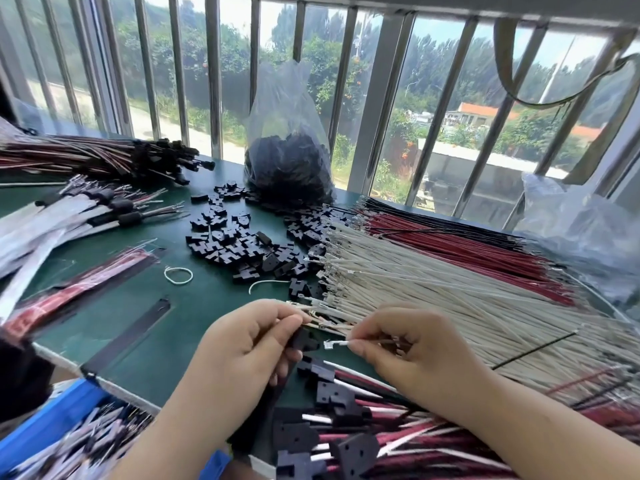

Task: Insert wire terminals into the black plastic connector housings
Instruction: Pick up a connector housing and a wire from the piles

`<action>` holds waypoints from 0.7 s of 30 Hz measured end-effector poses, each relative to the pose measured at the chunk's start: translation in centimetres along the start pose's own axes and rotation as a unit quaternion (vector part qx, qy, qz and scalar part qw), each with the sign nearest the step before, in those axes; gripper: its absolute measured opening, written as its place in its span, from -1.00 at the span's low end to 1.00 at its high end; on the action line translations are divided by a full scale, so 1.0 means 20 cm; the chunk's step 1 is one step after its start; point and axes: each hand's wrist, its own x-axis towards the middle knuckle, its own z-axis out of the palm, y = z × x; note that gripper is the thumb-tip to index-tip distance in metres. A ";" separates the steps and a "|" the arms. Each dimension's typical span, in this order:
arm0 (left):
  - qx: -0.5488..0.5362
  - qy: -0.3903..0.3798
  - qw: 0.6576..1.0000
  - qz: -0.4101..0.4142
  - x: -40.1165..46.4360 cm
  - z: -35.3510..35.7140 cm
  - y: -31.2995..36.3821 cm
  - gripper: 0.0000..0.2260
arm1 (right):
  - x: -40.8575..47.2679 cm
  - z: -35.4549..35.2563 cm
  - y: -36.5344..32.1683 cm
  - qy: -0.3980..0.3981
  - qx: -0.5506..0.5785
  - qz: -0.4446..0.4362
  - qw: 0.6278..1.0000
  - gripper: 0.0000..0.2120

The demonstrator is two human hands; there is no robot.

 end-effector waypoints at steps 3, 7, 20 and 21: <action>-0.028 0.000 0.999 -0.025 0.01 0.01 0.00 -0.79 | 0.00 0.01 -0.01 0.011 -0.008 -0.009 1.000 -0.90; -0.105 -0.006 0.993 -0.062 0.02 0.03 0.01 -0.74 | 0.01 0.01 -0.01 0.024 -0.012 -0.012 1.000 -0.91; -0.100 -0.052 0.991 -0.078 0.00 0.01 0.01 -0.72 | 0.01 -0.01 0.00 0.005 -0.015 -0.012 1.000 -0.91; -0.085 -0.051 0.993 -0.065 0.00 0.00 0.01 -0.71 | 0.01 -0.01 0.00 0.005 -0.021 -0.012 1.000 -0.89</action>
